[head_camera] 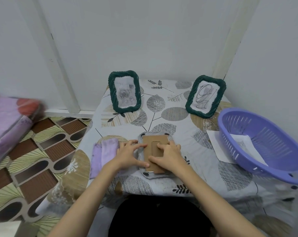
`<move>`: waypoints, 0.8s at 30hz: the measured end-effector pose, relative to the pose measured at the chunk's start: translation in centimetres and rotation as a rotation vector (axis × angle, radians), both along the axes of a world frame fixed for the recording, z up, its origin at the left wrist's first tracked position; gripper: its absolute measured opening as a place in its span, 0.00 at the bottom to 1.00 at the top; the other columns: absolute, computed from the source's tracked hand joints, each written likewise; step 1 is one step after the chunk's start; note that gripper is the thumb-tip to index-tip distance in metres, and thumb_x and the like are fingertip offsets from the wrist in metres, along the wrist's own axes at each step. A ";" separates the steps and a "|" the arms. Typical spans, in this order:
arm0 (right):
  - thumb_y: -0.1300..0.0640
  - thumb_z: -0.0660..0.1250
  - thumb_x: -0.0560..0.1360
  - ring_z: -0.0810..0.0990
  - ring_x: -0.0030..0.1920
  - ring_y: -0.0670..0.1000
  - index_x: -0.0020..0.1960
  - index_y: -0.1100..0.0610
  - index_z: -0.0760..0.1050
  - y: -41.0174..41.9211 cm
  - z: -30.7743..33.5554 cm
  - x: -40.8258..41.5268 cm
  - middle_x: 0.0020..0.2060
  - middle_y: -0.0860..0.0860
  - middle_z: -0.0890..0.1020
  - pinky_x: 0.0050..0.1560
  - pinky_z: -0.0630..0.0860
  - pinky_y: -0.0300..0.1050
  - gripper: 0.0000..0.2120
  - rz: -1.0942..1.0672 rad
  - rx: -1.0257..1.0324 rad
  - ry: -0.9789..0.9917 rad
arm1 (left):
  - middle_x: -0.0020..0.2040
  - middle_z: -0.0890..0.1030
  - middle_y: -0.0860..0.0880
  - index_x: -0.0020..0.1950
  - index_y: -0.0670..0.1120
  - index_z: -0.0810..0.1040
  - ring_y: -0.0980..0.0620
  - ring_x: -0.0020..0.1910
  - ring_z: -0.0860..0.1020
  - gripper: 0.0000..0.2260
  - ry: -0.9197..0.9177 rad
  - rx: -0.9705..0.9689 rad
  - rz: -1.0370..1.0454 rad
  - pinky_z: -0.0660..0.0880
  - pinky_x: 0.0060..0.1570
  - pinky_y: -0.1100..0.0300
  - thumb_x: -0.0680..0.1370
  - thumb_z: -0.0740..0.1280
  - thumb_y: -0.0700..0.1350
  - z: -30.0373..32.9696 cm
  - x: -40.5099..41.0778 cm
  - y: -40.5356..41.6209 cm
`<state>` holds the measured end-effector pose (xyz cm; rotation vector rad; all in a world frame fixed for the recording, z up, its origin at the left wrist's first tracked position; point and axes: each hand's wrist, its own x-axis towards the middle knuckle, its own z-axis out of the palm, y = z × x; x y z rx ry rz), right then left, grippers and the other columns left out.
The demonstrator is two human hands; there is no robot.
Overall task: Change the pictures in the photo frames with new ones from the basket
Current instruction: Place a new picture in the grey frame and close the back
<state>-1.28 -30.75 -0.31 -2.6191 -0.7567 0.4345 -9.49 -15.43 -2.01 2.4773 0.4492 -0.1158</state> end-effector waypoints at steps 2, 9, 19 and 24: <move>0.40 0.68 0.70 0.65 0.66 0.56 0.68 0.52 0.69 -0.6 0.7 0.8 0.65 0.53 0.71 0.66 0.63 0.48 0.30 0.048 0.052 0.055 | 0.73 0.59 0.51 0.69 0.62 0.65 0.47 0.69 0.55 0.36 0.001 -0.003 0.001 0.56 0.66 0.51 0.64 0.75 0.58 0.1 0.0 0.0; 0.64 0.72 0.69 0.72 0.56 0.47 0.64 0.53 0.74 -4.7 1.7 4.1 0.66 0.50 0.71 0.54 0.67 0.35 0.24 0.233 0.107 0.185 | 0.73 0.58 0.51 0.69 0.61 0.65 0.47 0.70 0.55 0.36 0.000 -0.014 0.002 0.55 0.66 0.50 0.64 0.76 0.57 0.2 0.0 0.0; 0.60 0.73 0.68 0.65 0.69 0.52 0.62 0.57 0.75 -4.9 0.2 4.0 0.70 0.53 0.66 0.69 0.60 0.43 0.23 0.318 0.023 0.090 | 0.75 0.54 0.53 0.66 0.60 0.70 0.44 0.72 0.53 0.30 -0.074 0.022 0.045 0.53 0.69 0.46 0.66 0.72 0.63 0.5 1.3 -0.2; 0.60 0.74 0.67 0.67 0.67 0.52 0.61 0.57 0.76 -4.9 -0.1 4.6 0.69 0.52 0.68 0.67 0.63 0.42 0.23 0.329 0.033 0.100 | 0.76 0.52 0.56 0.70 0.61 0.64 0.46 0.74 0.47 0.34 -0.049 0.151 -0.061 0.48 0.69 0.44 0.66 0.69 0.65 0.6 3.7 -2.1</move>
